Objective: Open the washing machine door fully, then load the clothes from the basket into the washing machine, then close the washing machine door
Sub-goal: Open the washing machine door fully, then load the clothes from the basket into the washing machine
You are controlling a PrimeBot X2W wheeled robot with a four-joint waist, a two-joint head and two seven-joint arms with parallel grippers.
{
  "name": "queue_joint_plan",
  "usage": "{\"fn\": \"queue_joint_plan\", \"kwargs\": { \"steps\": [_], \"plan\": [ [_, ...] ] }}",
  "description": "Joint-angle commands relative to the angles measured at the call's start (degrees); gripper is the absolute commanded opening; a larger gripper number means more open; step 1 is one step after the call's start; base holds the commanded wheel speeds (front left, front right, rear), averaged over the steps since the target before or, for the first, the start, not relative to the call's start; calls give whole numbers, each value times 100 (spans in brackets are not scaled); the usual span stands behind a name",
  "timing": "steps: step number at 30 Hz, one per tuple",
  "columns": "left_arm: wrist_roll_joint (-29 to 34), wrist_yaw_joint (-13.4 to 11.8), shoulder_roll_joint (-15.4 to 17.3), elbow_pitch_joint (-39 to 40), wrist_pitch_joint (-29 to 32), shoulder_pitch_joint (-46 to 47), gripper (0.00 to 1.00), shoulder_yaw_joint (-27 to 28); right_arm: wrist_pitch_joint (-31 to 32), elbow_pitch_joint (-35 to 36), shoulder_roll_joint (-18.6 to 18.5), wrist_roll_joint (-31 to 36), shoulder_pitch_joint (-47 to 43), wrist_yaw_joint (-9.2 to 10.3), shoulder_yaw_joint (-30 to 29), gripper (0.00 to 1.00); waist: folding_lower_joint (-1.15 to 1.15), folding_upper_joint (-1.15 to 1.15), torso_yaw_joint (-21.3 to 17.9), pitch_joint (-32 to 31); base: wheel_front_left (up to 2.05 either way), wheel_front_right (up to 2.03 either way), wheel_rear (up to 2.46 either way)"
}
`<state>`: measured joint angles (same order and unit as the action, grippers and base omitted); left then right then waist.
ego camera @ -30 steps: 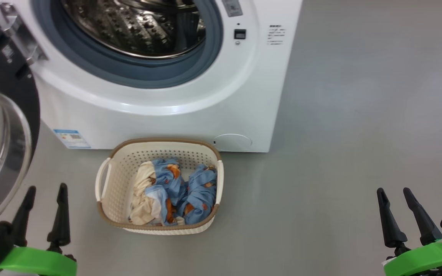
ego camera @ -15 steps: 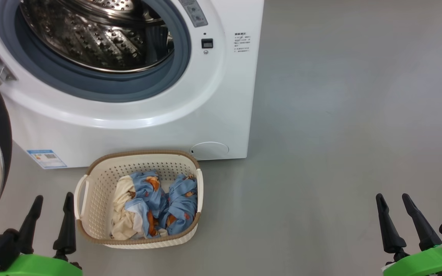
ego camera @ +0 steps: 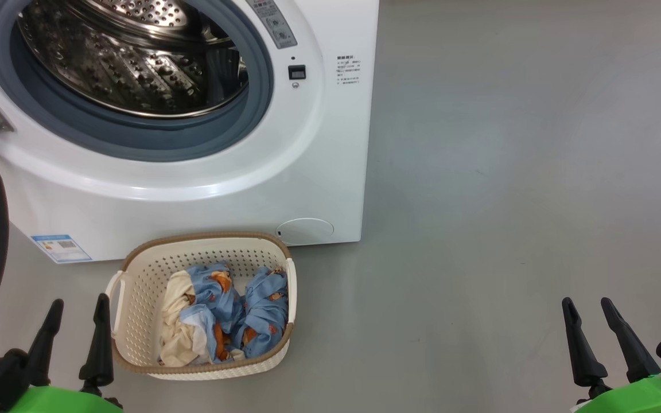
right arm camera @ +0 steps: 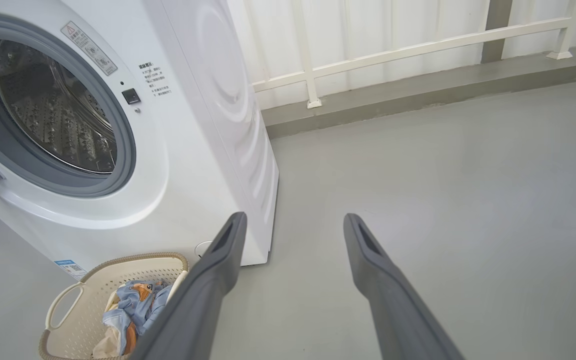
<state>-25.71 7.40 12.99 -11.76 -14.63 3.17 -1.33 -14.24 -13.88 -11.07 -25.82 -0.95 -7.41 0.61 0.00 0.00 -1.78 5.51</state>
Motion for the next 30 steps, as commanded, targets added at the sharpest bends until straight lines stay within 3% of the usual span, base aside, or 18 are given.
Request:
{"fn": "queue_joint_plan", "kwargs": {
  "steps": [1,17,30],
  "plan": [
    [-32,9,143,108,-37,88,100,196,-76,153,-82,-53,12,-8,121,100,0,0,5,14,0,0,0],
    [-127,9,200,104,-37,149,100,87,-76,170,-62,-58,47,-8,141,100,0,0,33,76,3,-7,4],
    [-146,9,219,95,-37,280,100,86,-76,186,-21,-43,112,-8,128,100,0,0,38,211,76,-125,49]
  ]
}}
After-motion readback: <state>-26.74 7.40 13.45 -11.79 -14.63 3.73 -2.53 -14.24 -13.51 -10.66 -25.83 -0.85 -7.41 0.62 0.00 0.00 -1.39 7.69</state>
